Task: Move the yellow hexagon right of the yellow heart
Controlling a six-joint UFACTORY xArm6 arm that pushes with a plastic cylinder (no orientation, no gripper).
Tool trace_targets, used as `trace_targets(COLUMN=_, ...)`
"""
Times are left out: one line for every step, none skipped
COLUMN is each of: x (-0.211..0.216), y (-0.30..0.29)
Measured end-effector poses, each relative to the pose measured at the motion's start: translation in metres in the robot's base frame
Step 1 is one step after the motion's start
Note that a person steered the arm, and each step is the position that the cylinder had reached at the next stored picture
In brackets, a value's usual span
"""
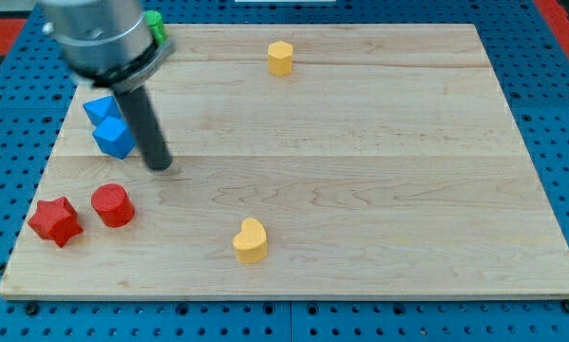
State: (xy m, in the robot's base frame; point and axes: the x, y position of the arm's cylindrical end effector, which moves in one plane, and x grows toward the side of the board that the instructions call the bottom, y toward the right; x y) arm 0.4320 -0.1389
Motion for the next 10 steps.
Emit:
trace_targets(x=-0.073, y=0.012)
trace_targets(x=-0.145, y=0.046)
trace_targets(x=-0.199, y=0.088)
trace_targets(x=-0.187, y=0.099)
trace_targets(x=-0.115, y=0.144)
trace_targets(x=-0.137, y=0.138)
trace_targets(x=-0.153, y=0.166)
trace_targets(x=-0.155, y=0.234)
trace_targets(x=-0.133, y=0.266)
trace_targets(x=-0.116, y=0.220)
